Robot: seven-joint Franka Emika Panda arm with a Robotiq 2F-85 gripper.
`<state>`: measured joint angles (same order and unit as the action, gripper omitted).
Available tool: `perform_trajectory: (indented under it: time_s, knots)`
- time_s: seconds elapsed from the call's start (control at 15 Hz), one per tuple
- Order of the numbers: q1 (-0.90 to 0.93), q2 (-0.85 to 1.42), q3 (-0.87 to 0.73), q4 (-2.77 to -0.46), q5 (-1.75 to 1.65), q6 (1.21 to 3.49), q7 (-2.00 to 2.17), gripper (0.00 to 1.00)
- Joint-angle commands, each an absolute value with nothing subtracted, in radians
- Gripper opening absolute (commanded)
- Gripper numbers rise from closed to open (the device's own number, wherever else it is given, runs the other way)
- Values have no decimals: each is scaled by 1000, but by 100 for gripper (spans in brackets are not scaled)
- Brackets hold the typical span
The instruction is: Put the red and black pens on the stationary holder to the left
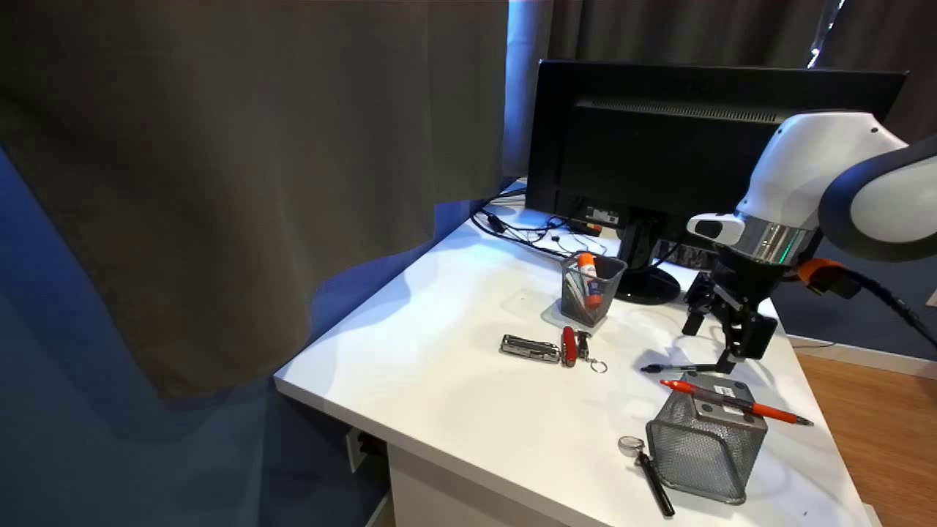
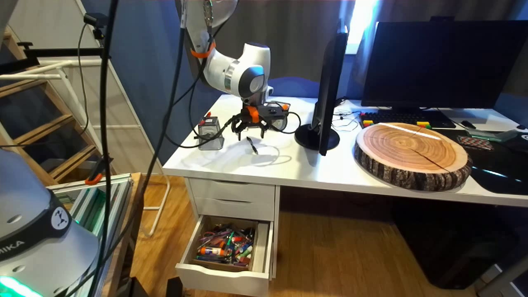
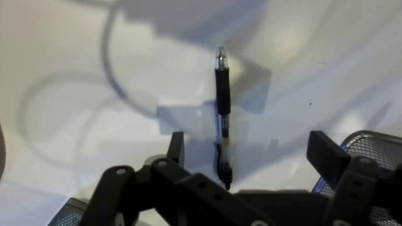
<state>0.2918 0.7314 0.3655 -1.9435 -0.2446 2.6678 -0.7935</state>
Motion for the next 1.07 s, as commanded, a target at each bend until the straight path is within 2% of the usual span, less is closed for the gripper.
perform_trajectory:
  time_s: [0.0,0.13,0.2,0.27,0.33,0.47,1.0]
  knots:
    - [276,808,375,-1892,-267,2720,-847,100]
    - [275,833,376,-1883,-269,2746,-865,100]
    - [275,844,376,-1879,-268,2755,-870,95]
    - [274,853,376,-1874,-269,2763,-875,79]
    - [275,860,376,-1870,-269,2771,-878,71]
    - [275,872,376,-1863,-269,2778,-885,63]
    - [259,863,376,-1859,-259,2768,-883,5]
